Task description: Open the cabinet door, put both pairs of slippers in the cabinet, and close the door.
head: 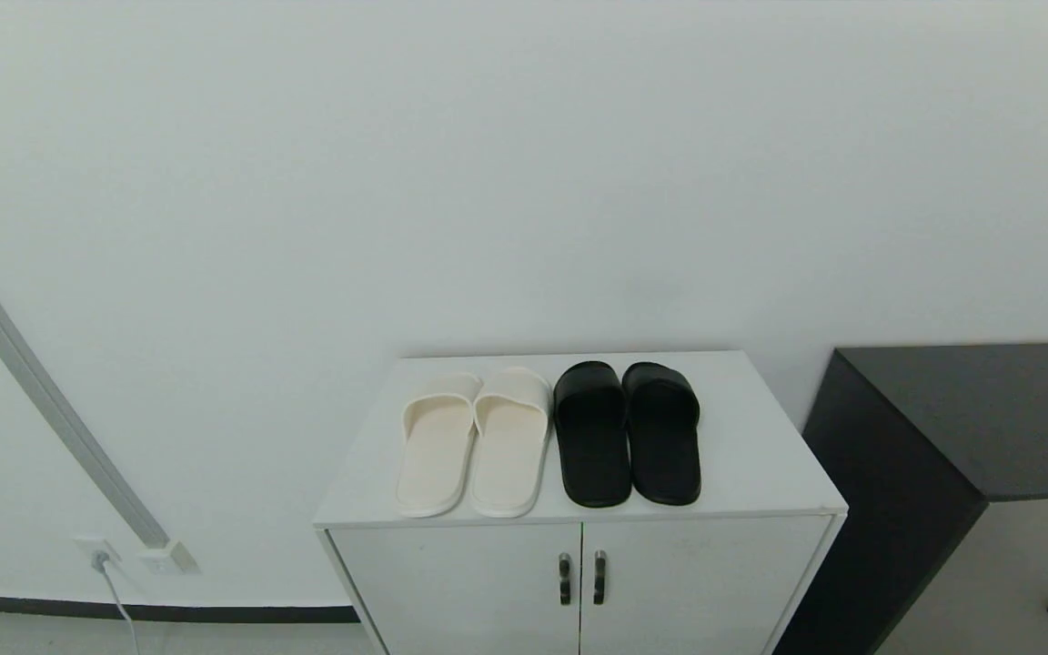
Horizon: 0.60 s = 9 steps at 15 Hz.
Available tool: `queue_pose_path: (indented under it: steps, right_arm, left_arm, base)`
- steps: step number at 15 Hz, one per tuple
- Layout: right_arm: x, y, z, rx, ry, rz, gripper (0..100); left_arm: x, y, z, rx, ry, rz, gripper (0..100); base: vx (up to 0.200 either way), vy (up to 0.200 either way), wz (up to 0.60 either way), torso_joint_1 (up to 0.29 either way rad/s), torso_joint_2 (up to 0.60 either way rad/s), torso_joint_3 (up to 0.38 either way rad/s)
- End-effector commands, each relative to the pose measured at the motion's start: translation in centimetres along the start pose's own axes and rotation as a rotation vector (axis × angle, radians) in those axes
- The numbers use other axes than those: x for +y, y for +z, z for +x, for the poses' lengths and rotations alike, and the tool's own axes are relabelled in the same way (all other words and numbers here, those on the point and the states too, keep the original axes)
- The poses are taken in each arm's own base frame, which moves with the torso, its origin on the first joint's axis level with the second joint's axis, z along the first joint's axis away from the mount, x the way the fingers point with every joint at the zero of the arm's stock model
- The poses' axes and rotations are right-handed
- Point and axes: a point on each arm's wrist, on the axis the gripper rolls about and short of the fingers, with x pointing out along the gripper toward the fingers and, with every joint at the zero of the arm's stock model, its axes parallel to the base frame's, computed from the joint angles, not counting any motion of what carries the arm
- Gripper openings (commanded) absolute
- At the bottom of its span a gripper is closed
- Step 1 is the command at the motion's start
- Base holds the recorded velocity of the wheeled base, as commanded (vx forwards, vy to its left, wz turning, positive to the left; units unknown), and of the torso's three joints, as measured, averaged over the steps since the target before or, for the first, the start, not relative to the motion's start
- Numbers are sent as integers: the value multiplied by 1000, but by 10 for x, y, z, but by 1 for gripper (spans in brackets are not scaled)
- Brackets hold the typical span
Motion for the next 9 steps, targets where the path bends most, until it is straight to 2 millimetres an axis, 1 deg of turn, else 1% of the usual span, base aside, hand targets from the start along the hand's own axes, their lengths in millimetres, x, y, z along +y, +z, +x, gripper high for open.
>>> queue_pose_path:
  steps: [1,5,7,9]
  right_arm:
    - [0,0,0,2,0,-1,100]
    - [0,0,0,1,6,2,100]
    - [1,0,0,-3,53,-1,100]
    - [1,0,0,-3,55,-1,100]
  left_arm:
    - [0,0,0,0,0,0,0]
    - [0,0,0,1,0,0,0]
    - [0,0,0,1,0,-2,0]
    - [0,0,0,1,0,0,0]
  base:
    - [0,0,0,0,0,0]
    - [0,0,0,0,0,0]
    - [0,0,0,0,0,0]
    - [0,0,0,0,0,0]
